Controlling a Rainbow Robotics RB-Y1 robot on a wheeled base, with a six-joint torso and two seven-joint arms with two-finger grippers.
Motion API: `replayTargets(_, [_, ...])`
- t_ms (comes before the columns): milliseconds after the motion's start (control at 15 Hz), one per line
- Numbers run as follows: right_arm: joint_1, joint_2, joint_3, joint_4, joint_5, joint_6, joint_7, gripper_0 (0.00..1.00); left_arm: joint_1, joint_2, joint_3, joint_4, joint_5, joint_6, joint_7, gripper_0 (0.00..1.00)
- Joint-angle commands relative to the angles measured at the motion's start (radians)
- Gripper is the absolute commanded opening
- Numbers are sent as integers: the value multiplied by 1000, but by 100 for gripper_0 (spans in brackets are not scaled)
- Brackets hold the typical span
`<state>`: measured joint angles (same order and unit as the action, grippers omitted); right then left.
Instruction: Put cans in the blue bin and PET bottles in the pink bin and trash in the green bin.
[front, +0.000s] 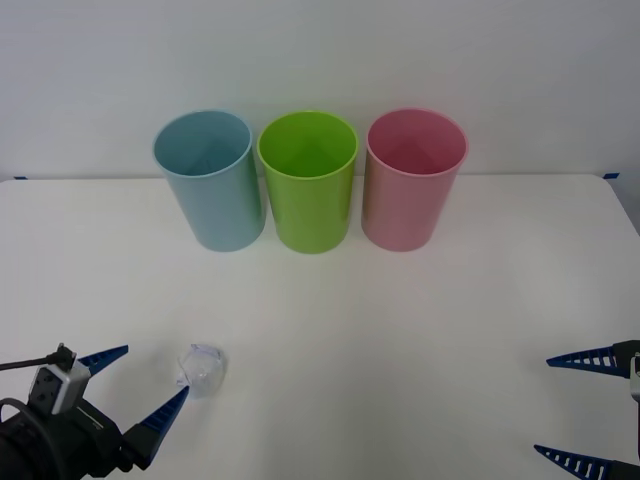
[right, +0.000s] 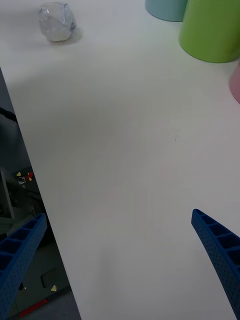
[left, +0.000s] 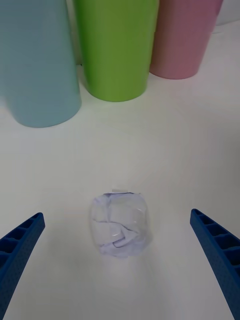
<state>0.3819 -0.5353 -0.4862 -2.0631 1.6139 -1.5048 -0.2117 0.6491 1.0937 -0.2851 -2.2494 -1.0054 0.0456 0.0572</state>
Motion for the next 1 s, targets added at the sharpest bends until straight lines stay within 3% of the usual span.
replayTargets(67, [0, 0, 0, 0, 0, 0, 0, 100, -106, 181, -166, -29, 143, 207, -5, 100])
replayTargets(400, [0, 0, 0, 0, 0, 0, 0, 100, -319, 265, -355, -29, 366, 338, -45, 100])
replayTargets(533, [0, 0, 0, 0, 0, 0, 0, 100, -442, 299, -473, -41, 465, 408, -80, 100])
replayTargets(733, [0, 0, 0, 0, 0, 0, 0, 100, -620, 304, -612, -55, 666, 513, -188, 100])
replayTargets(1000, [0, 0, 0, 0, 0, 0, 0, 100, -773, 278, -689, -55, 892, 614, -307, 100])
